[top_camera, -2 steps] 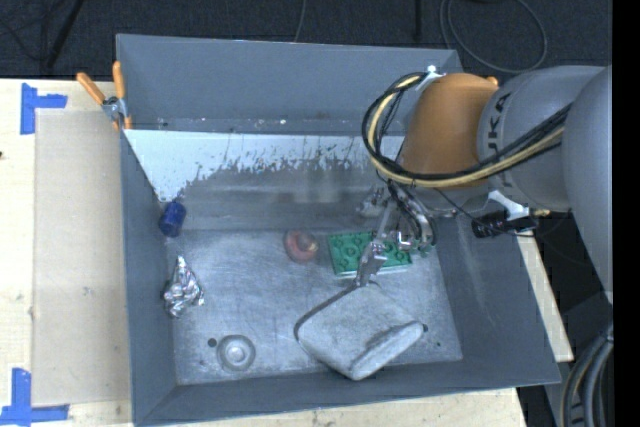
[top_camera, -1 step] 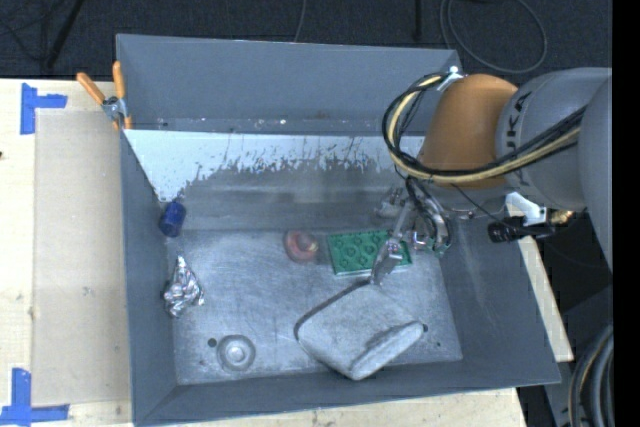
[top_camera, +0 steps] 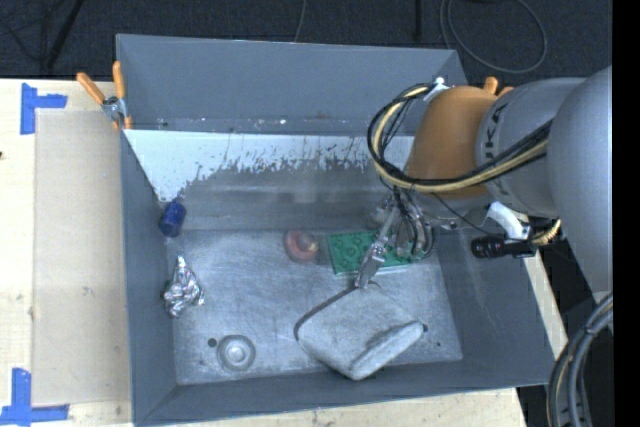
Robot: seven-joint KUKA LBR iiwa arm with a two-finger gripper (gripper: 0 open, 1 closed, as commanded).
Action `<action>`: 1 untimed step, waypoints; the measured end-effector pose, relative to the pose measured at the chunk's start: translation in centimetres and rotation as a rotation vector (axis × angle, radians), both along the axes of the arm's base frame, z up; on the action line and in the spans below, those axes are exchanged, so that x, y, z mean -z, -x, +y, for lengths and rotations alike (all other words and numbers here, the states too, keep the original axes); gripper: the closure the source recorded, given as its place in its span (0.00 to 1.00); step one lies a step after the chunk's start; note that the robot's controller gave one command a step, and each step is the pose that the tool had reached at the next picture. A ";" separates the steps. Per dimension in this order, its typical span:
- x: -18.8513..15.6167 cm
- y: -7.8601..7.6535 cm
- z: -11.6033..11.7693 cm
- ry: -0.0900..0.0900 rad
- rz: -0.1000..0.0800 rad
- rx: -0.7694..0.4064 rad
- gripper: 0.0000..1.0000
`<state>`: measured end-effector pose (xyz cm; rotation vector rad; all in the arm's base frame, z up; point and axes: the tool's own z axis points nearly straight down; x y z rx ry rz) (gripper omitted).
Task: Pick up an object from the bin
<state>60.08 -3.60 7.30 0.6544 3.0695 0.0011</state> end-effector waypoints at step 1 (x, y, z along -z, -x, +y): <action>-0.1 -0.1 0.0 0.001 0.002 -0.004 0.00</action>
Offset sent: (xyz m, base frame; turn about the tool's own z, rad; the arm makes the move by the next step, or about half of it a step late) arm 0.0000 0.0000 0.0000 0.0000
